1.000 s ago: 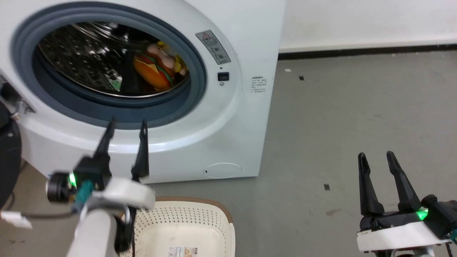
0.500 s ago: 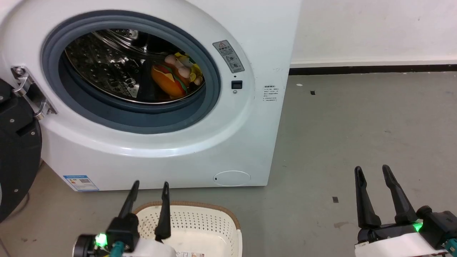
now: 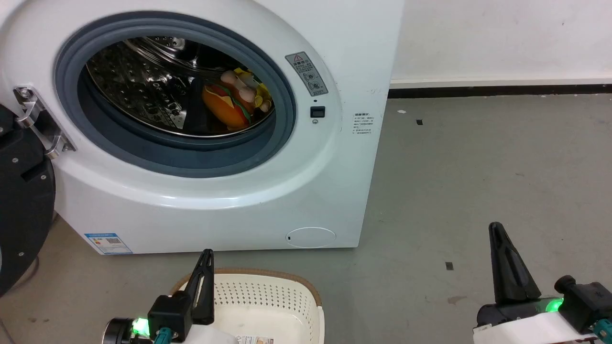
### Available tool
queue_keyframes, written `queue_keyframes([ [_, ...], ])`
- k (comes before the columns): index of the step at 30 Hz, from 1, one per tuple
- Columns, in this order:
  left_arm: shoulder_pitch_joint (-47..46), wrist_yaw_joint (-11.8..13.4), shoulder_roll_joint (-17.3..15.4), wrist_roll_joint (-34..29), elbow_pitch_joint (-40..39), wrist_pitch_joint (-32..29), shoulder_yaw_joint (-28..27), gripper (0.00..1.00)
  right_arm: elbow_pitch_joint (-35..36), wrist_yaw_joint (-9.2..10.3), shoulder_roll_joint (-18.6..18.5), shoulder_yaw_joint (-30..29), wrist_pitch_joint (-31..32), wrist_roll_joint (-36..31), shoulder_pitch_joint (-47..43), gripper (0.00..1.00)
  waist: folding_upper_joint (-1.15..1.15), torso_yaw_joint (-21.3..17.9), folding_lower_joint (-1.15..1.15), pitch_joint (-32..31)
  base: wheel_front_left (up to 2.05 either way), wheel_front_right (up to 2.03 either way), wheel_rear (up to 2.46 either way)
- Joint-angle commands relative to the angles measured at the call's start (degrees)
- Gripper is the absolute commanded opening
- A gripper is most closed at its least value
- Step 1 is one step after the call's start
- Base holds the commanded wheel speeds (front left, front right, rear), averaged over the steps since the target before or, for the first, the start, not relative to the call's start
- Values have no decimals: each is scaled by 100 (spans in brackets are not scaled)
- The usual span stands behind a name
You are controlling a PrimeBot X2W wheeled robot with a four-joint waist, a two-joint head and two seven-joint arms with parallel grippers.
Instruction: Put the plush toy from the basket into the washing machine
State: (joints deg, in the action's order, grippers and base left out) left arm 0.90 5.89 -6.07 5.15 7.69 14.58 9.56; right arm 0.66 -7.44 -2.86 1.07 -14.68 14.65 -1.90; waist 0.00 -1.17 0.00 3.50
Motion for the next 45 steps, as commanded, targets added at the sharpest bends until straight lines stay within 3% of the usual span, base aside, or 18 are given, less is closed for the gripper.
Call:
queue_keyframes([
  [1, -3, -17, 9, -15, -20, -34, -25, 0, -2, 0, 0, -3, 36, -40, 5, 0, 0, 2, 0, -6, 0, 0, 0],
  [45, -34, -224, 121, -195, -290, -549, -362, 0, -25, -2, -1, -41, 554, -556, 72, 0, 0, 44, 0, -130, 0, 0, 0],
])
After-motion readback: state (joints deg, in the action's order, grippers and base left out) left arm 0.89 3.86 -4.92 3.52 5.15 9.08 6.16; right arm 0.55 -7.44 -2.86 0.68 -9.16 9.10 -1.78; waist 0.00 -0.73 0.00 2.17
